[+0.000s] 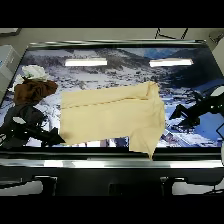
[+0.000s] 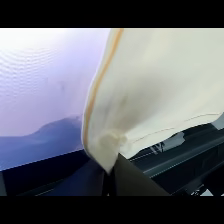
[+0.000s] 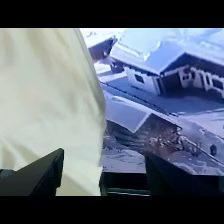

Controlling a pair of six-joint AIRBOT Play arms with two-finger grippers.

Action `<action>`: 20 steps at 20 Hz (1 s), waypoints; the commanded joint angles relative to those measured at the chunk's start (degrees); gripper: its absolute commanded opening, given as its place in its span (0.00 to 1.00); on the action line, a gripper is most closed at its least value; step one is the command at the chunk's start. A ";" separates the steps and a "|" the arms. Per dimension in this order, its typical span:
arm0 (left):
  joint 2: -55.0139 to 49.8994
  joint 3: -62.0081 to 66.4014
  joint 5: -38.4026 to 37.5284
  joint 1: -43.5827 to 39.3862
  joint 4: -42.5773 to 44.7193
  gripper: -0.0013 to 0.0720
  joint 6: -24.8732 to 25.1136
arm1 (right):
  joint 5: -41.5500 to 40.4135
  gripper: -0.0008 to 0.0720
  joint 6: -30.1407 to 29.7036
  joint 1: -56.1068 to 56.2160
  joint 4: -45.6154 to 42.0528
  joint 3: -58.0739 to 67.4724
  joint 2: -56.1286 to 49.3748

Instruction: Fold the clothes and pants, and hang the long-sleeved shirts on hangers.

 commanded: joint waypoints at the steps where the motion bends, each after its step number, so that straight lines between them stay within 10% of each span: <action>1: 0.04 0.00 -0.26 -0.31 -0.42 0.05 -0.42 | -2.19 0.76 -0.48 -0.02 1.31 -1.68 -2.47; 10: 1.60 0.07 -0.52 -0.31 -0.66 0.05 -0.46 | -4.11 0.67 -3.69 3.06 9.60 -3.96 -10.12; 13: 2.32 0.79 -1.03 -0.28 -0.83 0.05 -0.44 | -4.00 0.06 -3.67 6.56 9.40 -3.37 -10.08; 20: 14.73 38.82 0.68 0.57 -8.09 0.05 -0.42 | -6.56 0.06 -8.48 6.78 9.31 27.56 5.73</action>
